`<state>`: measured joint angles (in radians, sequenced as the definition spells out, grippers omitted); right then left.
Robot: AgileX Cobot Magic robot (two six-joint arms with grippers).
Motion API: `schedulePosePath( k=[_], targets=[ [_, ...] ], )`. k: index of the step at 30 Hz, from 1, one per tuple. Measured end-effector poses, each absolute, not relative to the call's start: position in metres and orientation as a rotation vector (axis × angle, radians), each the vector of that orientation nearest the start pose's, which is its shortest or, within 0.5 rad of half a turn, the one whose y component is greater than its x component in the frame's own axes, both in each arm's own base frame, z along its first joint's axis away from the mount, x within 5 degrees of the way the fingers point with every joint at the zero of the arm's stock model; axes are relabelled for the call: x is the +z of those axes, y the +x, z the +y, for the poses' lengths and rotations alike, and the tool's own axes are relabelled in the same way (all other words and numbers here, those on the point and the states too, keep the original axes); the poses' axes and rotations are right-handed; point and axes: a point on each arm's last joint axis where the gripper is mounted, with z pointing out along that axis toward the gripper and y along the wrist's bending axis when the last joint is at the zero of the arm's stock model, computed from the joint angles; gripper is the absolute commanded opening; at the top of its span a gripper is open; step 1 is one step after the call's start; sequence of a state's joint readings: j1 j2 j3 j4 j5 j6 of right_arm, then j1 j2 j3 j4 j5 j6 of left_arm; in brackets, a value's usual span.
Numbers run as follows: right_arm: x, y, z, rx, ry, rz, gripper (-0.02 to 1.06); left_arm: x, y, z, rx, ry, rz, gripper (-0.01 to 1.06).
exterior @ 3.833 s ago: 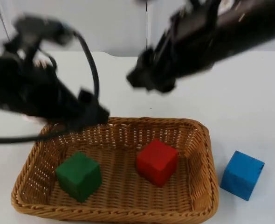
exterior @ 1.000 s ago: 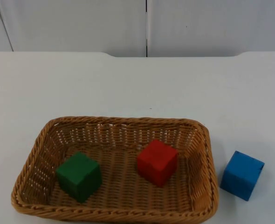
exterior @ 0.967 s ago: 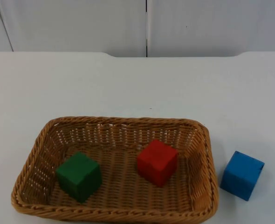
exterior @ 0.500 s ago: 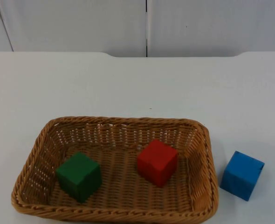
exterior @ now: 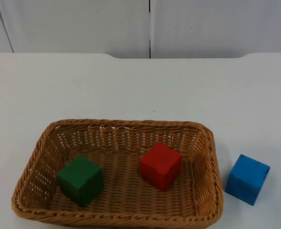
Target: Pick up one cube with each hand and place exactly two cubes into the same basket, leaving the remaining cube outside.
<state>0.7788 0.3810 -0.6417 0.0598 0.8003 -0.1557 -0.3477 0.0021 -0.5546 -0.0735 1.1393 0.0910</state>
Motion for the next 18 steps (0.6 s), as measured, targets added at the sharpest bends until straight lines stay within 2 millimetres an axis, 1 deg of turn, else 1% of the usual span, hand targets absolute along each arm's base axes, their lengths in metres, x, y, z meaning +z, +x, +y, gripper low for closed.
schedulePosePath(
  k=[3,5,7,8,14,15,18],
  targets=[
    [0.326,0.037,0.042,0.462,-0.907,1.842,0.69,0.283,-0.014,-0.001,-0.249,0.45,2.041,0.77],
    [0.319,0.032,0.037,0.46,-0.904,1.841,0.69,0.279,-0.013,-0.002,-0.253,0.444,2.058,0.77],
    [0.314,0.026,0.03,0.471,-0.885,1.836,0.69,0.279,-0.013,-0.001,-0.254,0.44,2.059,0.77],
    [0.314,0.026,0.03,0.471,-0.885,1.836,0.69,0.279,-0.013,-0.001,-0.254,0.44,2.059,0.77],
    [0.308,0.009,0.004,0.451,-0.774,1.838,0.69,0.278,-0.012,-0.002,-0.254,0.437,2.059,0.77],
    [0.308,0.009,0.004,0.451,-0.774,1.838,0.69,0.278,-0.012,-0.002,-0.254,0.437,2.059,0.77],
    [0.302,-0.002,-0.008,0.458,-0.731,1.847,0.69,0.278,-0.012,-0.002,-0.254,0.437,2.059,0.77]
  ],
)
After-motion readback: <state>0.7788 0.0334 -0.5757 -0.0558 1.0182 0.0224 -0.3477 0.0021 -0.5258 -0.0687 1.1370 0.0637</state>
